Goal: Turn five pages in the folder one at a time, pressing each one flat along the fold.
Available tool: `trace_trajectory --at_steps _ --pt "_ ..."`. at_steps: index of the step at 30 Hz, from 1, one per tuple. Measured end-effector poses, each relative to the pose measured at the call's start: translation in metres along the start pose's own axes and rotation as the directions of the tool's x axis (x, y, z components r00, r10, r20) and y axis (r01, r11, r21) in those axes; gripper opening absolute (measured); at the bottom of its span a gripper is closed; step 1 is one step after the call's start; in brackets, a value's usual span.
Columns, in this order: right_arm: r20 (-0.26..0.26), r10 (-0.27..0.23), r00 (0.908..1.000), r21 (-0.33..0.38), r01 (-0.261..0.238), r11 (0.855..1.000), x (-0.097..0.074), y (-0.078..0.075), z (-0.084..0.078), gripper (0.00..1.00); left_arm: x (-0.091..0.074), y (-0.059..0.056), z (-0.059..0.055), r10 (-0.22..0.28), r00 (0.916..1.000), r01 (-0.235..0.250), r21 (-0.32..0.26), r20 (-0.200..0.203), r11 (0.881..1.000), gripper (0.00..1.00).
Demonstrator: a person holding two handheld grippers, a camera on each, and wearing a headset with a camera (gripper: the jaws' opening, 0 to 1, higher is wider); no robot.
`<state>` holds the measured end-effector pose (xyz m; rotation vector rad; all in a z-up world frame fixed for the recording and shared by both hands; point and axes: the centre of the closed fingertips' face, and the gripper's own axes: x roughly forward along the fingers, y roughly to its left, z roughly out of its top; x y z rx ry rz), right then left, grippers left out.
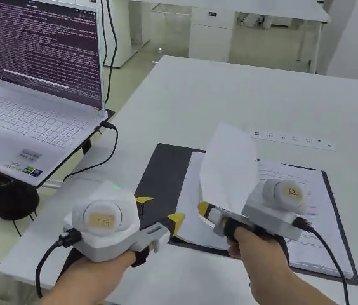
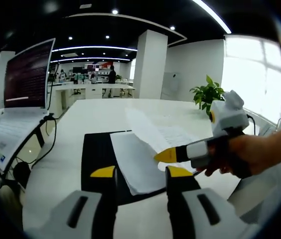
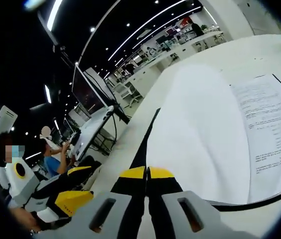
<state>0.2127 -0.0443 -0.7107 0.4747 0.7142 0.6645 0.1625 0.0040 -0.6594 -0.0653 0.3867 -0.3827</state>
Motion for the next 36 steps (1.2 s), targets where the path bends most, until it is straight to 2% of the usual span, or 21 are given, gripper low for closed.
trace_trajectory --at_steps 3,8,17,24,27,31,36 --pt "-0.024 -0.007 0.9997 -0.014 0.007 1.0 0.008 0.001 -0.007 0.0 -0.003 0.001 0.001 0.002 1.0 -0.002 0.014 -0.001 1.0 0.38" --pt "-0.073 -0.023 0.997 -0.042 0.02 0.999 0.022 0.001 -0.02 0.0 -0.011 0.008 -0.002 0.022 0.9997 -0.022 0.003 -0.008 1.0 0.38" --pt "-0.157 -0.082 0.9842 -0.109 0.065 0.992 0.042 -0.013 -0.046 0.0 -0.022 0.023 -0.002 0.049 0.9988 -0.049 -0.022 -0.009 0.999 0.38" --pt "-0.179 -0.108 0.978 -0.135 0.084 0.987 0.047 -0.018 -0.056 0.0 -0.026 0.032 -0.005 0.068 0.9976 -0.068 -0.034 -0.014 0.997 0.37" --pt "-0.167 -0.089 0.9819 -0.14 0.065 0.988 0.046 -0.014 -0.056 0.0 -0.024 0.032 -0.009 0.067 0.9975 -0.067 -0.036 -0.024 0.997 0.37" --pt "-0.183 -0.05 0.9818 -0.154 0.021 0.988 0.044 -0.004 -0.062 0.01 -0.018 0.029 -0.014 0.053 0.9975 -0.054 -0.028 -0.048 0.998 0.37" --pt "-0.184 -0.036 0.9823 -0.157 0.006 0.988 0.045 -0.002 -0.063 0.01 -0.009 0.024 -0.017 0.032 0.9968 -0.033 -0.012 -0.074 0.999 0.37"
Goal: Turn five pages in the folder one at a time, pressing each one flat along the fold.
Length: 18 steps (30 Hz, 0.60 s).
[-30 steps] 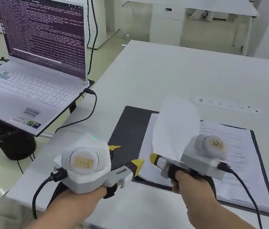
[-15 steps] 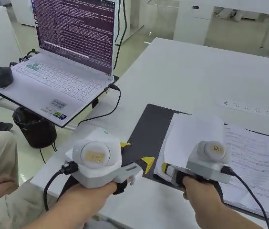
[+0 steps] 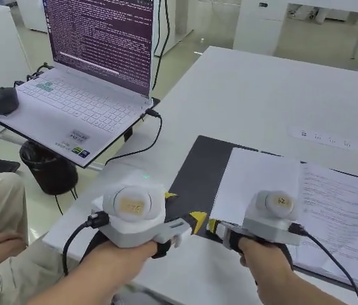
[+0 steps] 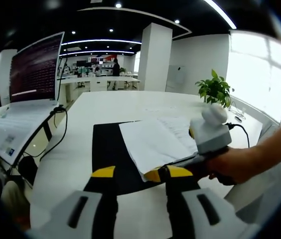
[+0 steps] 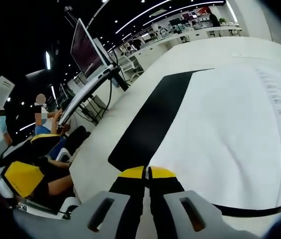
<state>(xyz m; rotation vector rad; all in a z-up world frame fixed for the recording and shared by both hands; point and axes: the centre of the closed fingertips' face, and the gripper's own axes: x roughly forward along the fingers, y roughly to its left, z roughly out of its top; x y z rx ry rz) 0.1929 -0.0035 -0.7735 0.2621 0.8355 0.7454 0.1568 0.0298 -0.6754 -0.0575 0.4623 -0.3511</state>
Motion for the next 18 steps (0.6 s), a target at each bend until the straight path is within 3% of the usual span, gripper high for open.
trace_trajectory --at_steps 11,15,18 --pt "0.066 0.036 0.9972 -0.003 -0.036 0.999 -0.02 0.0 0.011 0.04 0.027 -0.003 -0.014 -0.026 0.9966 0.028 0.025 -0.078 0.999 0.37" --pt "0.117 0.016 0.993 -0.012 -0.015 1.0 -0.037 -0.013 0.022 0.03 0.043 -0.007 -0.017 -0.036 0.9945 0.04 0.042 -0.099 0.998 0.35" --pt "0.137 -0.006 0.9905 -0.006 0.007 1.0 -0.047 -0.029 0.027 0.03 0.056 -0.017 -0.02 -0.055 0.9919 0.063 0.067 -0.114 0.996 0.34"
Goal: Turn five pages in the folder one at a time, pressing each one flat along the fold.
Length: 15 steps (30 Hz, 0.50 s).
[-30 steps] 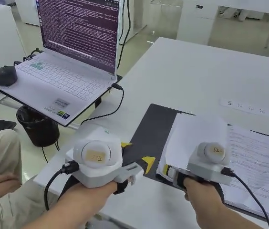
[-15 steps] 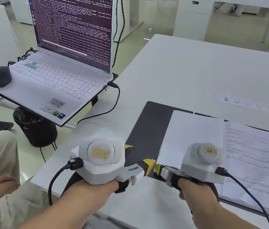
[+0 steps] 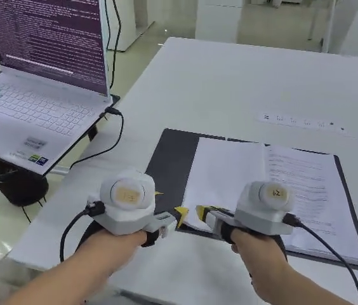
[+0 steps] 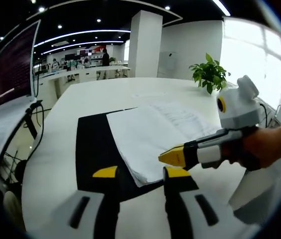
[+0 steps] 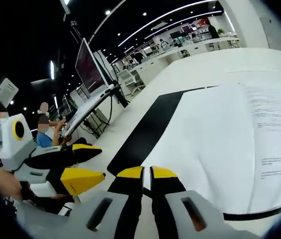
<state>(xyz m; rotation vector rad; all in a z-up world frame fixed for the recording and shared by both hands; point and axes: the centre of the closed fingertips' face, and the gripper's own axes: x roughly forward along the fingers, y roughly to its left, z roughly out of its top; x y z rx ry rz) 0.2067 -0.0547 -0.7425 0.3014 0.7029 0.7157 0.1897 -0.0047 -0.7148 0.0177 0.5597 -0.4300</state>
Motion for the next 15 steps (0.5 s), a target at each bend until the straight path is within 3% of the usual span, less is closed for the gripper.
trace_trajectory --at_steps 3,7,15 --pt "0.02 -0.033 0.9992 -0.012 0.034 0.999 -0.011 -0.021 0.005 0.01 0.021 -0.016 -0.005 -0.042 0.9989 0.043 0.064 -0.02 0.997 0.31" --pt "0.034 -0.072 0.9968 0.008 0.072 0.997 -0.024 -0.043 0.009 0.0 0.043 -0.024 -0.015 -0.046 0.9981 0.049 0.08 -0.042 0.996 0.3" --pt "0.042 -0.128 0.9909 0.033 0.127 0.991 -0.041 -0.082 0.014 0.0 0.066 -0.017 -0.044 0.012 0.9955 -0.009 0.04 -0.094 0.999 0.27"
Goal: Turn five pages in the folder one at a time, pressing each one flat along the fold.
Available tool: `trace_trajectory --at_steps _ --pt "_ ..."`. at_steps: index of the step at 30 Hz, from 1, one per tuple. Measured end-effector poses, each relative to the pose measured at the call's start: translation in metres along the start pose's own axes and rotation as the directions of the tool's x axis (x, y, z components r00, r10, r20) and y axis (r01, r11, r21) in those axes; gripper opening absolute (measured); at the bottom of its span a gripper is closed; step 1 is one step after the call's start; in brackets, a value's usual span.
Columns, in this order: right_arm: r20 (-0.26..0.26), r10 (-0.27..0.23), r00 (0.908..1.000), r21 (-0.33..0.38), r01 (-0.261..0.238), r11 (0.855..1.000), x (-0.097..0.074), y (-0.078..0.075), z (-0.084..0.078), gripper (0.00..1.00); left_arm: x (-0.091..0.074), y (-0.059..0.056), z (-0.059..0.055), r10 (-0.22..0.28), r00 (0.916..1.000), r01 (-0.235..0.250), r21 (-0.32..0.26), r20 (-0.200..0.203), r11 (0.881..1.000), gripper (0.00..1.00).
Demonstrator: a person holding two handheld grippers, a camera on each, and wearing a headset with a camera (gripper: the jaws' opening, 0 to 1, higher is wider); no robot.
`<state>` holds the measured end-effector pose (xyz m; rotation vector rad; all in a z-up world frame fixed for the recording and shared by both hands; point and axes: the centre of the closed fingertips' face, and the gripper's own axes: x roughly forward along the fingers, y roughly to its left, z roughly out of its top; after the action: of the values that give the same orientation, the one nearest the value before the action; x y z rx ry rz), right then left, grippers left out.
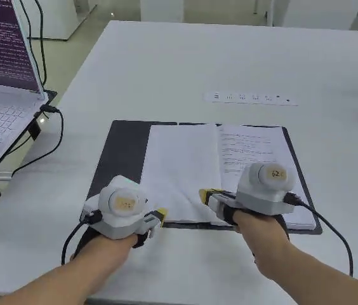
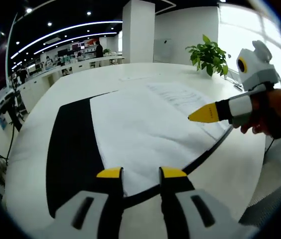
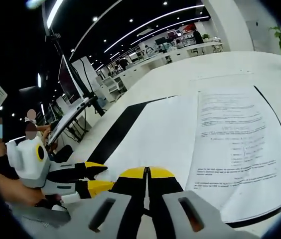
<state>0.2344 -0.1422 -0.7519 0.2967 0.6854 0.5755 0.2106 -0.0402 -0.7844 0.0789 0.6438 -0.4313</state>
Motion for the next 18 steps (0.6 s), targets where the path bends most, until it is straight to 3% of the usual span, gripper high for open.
trace_trajectory --at_steps 2,7,11,18 --pt "0.001 -0.012 0.9999 0.004 0.012 1.0 0.0 -0.009 0.002 0.0 0.001 0.002 -0.005 0.014 0.9999 -0.014 -0.02 -0.007 1.0 0.26" --pt "-0.002 -0.022 0.9998 0.007 0.022 1.0 0.004 -0.024 0.008 0.0 -0.002 0.001 -0.006 0.046 0.9981 -0.046 0.002 0.041 0.999 0.24" --pt "-0.009 -0.02 0.9998 -0.004 0.02 1.0 0.013 -0.034 0.015 0.0 -0.003 0.002 -0.006 0.05 0.9961 -0.049 -0.016 0.073 0.999 0.24" --pt "-0.015 -0.026 0.9996 0.007 0.026 1.0 0.033 -0.055 0.028 0.0 0.0 0.004 -0.005 0.05 0.9961 -0.049 -0.022 0.073 0.999 0.24"
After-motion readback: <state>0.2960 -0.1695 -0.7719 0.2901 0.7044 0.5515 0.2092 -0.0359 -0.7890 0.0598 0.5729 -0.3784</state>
